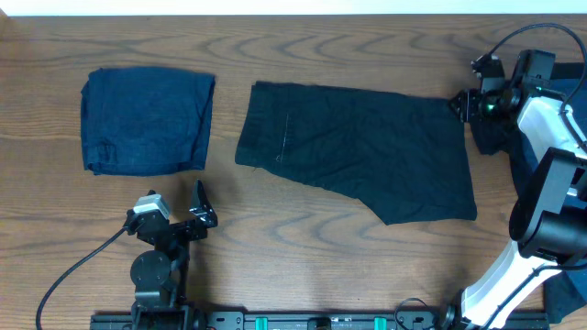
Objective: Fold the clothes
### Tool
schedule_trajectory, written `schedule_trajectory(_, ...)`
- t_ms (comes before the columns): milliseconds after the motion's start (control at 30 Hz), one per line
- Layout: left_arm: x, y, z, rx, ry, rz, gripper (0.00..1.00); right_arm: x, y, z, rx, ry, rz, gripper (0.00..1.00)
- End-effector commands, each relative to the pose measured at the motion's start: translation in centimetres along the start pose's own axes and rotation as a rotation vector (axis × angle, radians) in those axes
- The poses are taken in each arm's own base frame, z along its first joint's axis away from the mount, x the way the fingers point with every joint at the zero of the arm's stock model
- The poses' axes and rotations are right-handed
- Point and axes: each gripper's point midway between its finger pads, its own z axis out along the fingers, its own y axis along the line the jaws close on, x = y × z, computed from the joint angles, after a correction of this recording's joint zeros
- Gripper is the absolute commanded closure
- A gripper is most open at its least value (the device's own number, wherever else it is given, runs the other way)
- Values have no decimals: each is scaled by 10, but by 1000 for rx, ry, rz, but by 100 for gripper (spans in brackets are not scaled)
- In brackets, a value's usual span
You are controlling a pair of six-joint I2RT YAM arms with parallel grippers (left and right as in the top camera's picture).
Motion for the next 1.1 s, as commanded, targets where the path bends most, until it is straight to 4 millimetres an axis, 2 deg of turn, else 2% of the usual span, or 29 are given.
schedule_trajectory(0,16,7,1,-27,44,17,2,-6,-3,-2,32,-18,-18,53)
schedule_trajectory(167,16,7,1,-27,44,17,2,-1,-6,5,33,-5,-11,53)
schedule_trajectory(400,16,7,1,-27,44,17,2,9,-9,26,5,10,44,55)
schedule_trajectory(667,16,7,1,-27,44,17,2,11,-1,33,-48,10,49,57)
schedule_trajectory(800,16,7,1,-27,44,17,2,9,6,32,-93,-3,48,65)
schedule_trajectory(1067,16,7,1,-27,44,17,2,9,7,30,-94,0,50,83)
